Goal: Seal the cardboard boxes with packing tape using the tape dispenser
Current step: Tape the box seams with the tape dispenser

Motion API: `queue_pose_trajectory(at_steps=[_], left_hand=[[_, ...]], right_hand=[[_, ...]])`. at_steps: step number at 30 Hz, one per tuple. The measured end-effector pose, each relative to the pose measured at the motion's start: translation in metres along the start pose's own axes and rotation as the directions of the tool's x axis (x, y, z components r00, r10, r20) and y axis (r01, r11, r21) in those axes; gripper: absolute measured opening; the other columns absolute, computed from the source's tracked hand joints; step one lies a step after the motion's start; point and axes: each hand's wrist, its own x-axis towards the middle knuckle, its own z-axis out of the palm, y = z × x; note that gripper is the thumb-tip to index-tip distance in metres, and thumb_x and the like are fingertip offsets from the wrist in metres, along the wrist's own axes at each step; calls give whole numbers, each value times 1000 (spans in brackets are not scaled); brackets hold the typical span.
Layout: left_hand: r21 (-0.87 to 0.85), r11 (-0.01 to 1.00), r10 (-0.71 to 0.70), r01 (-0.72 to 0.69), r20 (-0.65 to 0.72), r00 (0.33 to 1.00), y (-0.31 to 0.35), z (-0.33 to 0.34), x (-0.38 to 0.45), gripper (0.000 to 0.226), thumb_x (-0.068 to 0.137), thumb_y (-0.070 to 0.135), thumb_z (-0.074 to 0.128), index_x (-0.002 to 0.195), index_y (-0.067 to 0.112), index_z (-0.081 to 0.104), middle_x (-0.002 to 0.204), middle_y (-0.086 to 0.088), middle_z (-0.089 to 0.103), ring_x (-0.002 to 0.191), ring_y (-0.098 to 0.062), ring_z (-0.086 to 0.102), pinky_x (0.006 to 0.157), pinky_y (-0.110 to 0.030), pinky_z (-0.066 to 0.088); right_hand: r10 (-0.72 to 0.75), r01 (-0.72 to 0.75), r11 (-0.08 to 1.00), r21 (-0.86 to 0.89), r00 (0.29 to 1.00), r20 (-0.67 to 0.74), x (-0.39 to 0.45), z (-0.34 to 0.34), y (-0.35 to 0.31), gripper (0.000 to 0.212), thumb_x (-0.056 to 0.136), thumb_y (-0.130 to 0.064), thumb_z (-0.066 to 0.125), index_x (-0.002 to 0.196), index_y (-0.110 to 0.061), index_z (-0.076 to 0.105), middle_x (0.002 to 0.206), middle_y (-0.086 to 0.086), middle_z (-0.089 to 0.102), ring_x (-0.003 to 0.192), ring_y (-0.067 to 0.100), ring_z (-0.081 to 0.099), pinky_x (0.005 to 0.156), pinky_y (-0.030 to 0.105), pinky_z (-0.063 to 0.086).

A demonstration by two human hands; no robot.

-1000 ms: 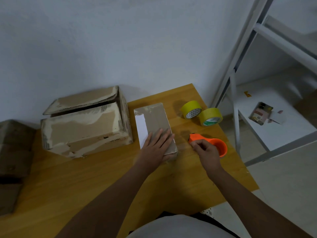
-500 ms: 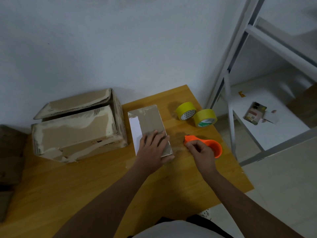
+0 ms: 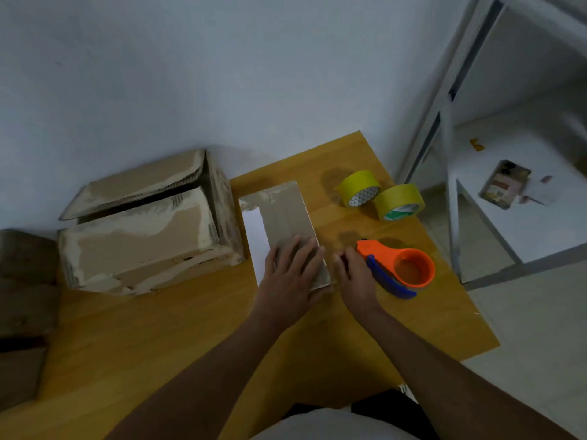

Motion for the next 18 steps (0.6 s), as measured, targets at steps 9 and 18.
queue_pose_trajectory(at_steps=[9, 18], left_hand=[[-9, 1000, -11, 12, 24, 1000, 2, -3, 2, 68, 93, 63, 46, 144, 19, 37, 149, -7, 42, 142, -34, 35, 110, -57, 33], [-8, 999, -33, 33, 63, 997, 1, -2, 3, 71, 90, 65, 48, 144, 20, 37, 151, -5, 38, 142, -32, 31, 110, -57, 31]], right_hand=[[-45, 45, 999, -1, 992, 119, 10, 11, 0, 31, 101, -28, 44, 85, -3, 52, 80, 12, 54, 75, 29, 54, 67, 47, 41], [87, -77, 996, -48, 953, 290, 19, 12, 10, 16, 95, -3, 53, 111, -3, 55, 105, 13, 62, 97, 28, 61, 79, 37, 45]])
